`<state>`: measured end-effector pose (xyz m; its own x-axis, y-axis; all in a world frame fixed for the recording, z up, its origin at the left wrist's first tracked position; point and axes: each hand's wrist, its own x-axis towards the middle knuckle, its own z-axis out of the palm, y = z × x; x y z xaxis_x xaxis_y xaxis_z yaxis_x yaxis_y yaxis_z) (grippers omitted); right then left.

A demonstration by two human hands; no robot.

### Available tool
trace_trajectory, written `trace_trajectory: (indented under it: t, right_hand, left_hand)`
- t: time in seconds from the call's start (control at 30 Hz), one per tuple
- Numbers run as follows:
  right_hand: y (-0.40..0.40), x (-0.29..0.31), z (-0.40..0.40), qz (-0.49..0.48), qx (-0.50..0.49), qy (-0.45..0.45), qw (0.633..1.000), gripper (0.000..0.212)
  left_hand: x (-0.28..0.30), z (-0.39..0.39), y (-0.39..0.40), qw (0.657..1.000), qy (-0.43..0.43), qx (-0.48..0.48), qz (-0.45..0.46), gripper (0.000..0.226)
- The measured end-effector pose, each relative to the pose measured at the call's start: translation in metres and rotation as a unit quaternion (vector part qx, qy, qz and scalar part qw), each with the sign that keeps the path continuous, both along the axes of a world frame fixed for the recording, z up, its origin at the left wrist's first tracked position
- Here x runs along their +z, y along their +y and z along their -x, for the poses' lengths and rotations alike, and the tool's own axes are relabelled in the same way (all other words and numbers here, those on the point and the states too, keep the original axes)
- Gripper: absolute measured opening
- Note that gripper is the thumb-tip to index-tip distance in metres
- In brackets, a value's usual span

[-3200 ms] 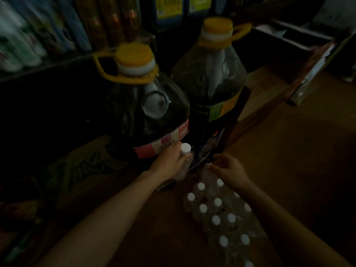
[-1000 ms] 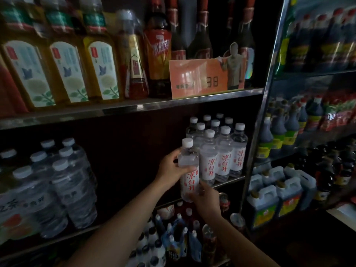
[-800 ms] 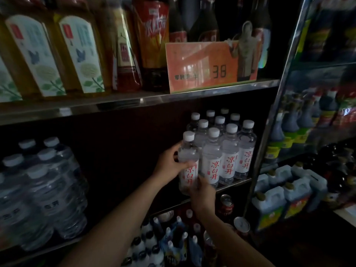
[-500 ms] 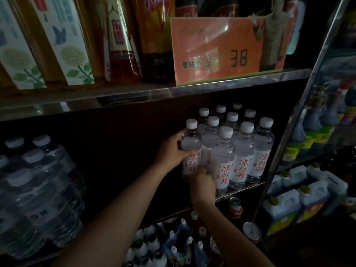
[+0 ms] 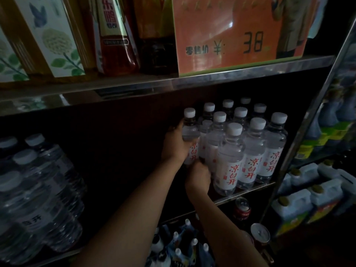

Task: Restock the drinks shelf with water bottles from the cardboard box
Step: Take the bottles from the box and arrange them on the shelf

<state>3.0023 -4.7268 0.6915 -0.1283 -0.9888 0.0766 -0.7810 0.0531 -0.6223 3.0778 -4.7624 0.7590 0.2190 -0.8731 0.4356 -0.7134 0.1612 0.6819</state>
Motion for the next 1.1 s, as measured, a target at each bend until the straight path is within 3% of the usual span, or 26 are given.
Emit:
trace_trajectory:
  t: [0.17,0.37,0.47,0.57,0.77,0.87,1.03,1.1]
  right_hand:
    - [-0.010,-0.002,-0.004,0.003,-0.005,-0.016,1.000,0.020]
    - [-0.002,-0.003,0.002,-0.013,0.026,-0.064,0.998,0.021]
    - [0.007,-0.002,0.011,-0.026,0.086,-0.100,0.991,0.036]
    - [0.024,0.007,0.023,-0.043,0.123,-0.129,0.983,0.053]
    - [0.090,0.033,0.048,-0.027,0.125,-0.137,0.982,0.042]
    - [0.143,0.043,0.061,-0.014,0.107,-0.181,0.977,0.049]
    - [0.239,0.052,0.087,0.003,0.086,-0.143,0.986,0.037]
    - [0.275,0.053,0.098,0.003,0.078,-0.135,0.988,0.044]
  left_hand:
    - [0.002,-0.001,-0.012,0.999,-0.013,0.025,-0.041,0.070]
    - [0.002,0.000,-0.001,0.992,0.086,-0.017,-0.096,0.080]
    - [0.001,-0.005,0.018,0.982,0.121,-0.016,-0.146,0.088]
    - [0.002,-0.008,0.053,0.974,0.118,-0.025,-0.191,0.086]
    - [0.006,-0.024,0.144,0.978,0.059,-0.027,-0.196,0.045]
    - [0.007,-0.028,0.198,0.976,0.040,-0.041,-0.209,0.047]
    - [0.002,-0.025,0.286,0.969,0.010,-0.056,-0.240,0.055]
    - [-0.001,-0.019,0.318,0.967,0.006,-0.064,-0.248,0.055]
